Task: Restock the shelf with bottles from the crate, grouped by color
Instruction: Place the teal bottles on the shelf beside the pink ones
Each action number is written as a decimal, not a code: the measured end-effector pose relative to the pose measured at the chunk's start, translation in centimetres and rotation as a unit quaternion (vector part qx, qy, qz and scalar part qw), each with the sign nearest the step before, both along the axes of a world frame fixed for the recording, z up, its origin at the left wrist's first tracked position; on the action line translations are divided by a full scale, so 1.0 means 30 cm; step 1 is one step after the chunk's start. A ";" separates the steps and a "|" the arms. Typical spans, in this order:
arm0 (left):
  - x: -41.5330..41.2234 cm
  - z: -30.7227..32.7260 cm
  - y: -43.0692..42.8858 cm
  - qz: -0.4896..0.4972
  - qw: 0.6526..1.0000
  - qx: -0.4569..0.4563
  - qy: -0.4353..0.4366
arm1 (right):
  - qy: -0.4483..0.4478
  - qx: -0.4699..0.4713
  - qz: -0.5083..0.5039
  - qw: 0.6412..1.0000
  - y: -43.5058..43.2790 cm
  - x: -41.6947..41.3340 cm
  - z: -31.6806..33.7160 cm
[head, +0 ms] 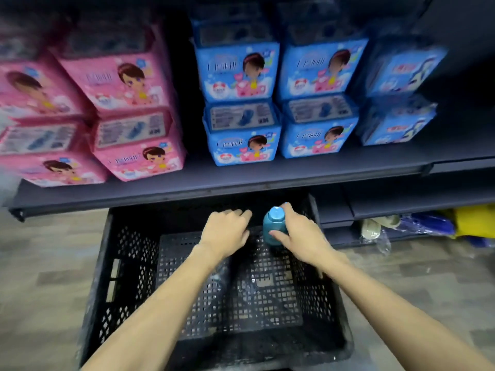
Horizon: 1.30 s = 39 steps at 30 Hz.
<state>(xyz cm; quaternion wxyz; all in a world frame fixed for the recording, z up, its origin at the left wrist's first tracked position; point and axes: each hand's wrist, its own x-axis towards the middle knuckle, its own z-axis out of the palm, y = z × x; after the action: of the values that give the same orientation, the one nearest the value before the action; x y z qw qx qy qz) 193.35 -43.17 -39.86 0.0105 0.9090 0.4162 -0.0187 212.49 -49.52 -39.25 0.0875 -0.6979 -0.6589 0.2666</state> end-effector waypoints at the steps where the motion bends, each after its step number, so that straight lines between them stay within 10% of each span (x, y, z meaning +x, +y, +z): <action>1: -0.003 0.054 0.006 -0.012 1.000 0.013 -0.008 | 0.000 0.004 0.019 1.000 0.003 0.012 0.069; 15: -0.037 0.684 0.036 -0.054 0.948 0.243 -0.198 | -0.004 0.166 0.138 0.976 0.032 0.040 0.726; 39: 0.012 1.344 0.205 -0.074 0.875 0.422 -0.226 | 0.043 0.338 0.140 0.930 0.165 0.071 1.514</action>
<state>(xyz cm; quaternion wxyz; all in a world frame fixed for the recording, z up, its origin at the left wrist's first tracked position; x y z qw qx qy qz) 193.72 -37.01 0.47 -0.2818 0.8348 0.3027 0.3634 214.63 -44.56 6.17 0.3080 -0.5157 -0.7966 0.0678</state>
